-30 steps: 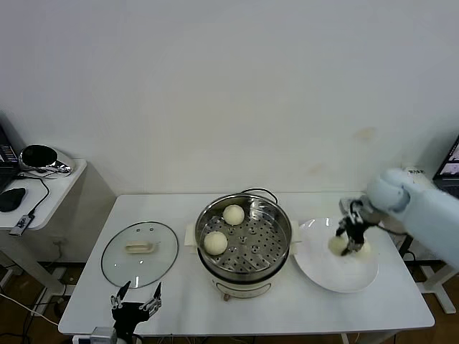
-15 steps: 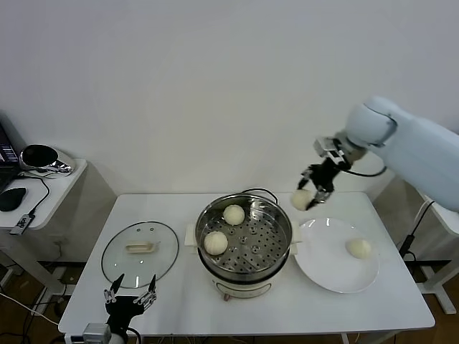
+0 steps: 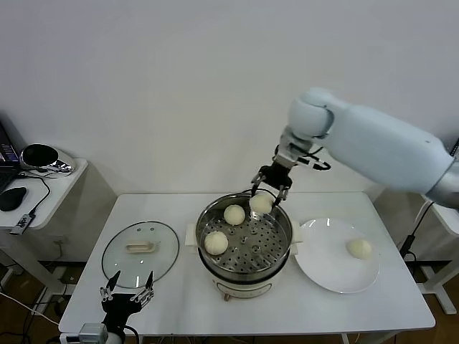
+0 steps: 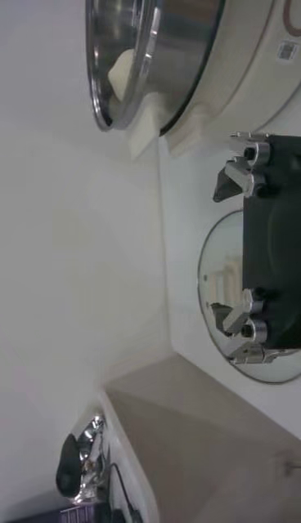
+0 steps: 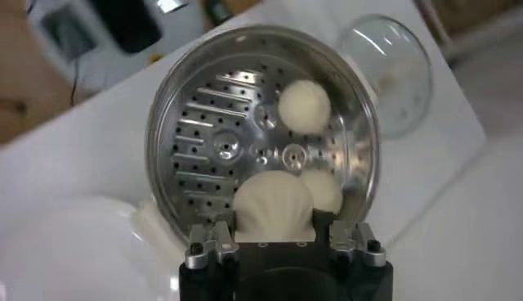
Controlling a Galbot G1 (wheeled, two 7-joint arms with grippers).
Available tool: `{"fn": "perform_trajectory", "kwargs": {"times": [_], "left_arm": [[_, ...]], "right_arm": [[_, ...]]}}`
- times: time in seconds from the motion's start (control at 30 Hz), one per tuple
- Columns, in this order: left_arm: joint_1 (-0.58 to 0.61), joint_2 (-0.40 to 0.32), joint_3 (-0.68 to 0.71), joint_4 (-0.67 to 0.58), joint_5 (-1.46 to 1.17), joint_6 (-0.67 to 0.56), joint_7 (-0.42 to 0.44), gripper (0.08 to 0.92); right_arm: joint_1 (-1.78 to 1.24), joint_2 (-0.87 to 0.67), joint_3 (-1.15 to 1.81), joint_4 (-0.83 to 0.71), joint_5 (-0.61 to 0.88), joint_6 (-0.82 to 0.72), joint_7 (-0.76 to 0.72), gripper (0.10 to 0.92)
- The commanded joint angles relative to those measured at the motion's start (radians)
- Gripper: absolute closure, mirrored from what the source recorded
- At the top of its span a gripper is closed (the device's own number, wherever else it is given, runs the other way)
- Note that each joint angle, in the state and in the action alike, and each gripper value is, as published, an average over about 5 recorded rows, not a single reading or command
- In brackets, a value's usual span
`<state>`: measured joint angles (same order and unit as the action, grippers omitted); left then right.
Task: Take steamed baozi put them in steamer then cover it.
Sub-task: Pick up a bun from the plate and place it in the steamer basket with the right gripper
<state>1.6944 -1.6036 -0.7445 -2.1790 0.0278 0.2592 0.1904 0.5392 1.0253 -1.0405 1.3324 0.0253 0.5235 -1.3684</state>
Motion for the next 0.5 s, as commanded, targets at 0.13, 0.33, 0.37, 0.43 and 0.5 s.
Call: {"fn": "perform_trajectory", "kwargs": {"times": [0.13,0.33,0.37,0.43,0.5], "left_arm": [[-0.001,0.001,0.002,0.004,0.001,-0.004,-0.002,0.177],[-0.002,0.001,-0.002,0.007,0.0,-0.004,-0.002,0.177],[-0.001,0.001,-0.002,0.007,0.0,-0.004,-0.002,0.177],[0.001,0.001,-0.003,0.006,-0.001,-0.005,-0.003,0.177],[0.003,0.001,-0.003,0.005,-0.001,-0.005,-0.003,0.177]], "right_arm": [[-0.054,0.075,-0.003,0.104,-0.381,0.305,0.076,0.44],[-0.076,0.076,-0.023,0.166,-0.364,0.301,0.087,0.44],[-0.077,0.075,-0.033,0.177,-0.344,0.297,0.086,0.44],[-0.081,0.072,-0.052,0.201,-0.31,0.282,0.086,0.44],[-0.088,0.07,-0.063,0.22,-0.294,0.267,0.086,0.44]]}}
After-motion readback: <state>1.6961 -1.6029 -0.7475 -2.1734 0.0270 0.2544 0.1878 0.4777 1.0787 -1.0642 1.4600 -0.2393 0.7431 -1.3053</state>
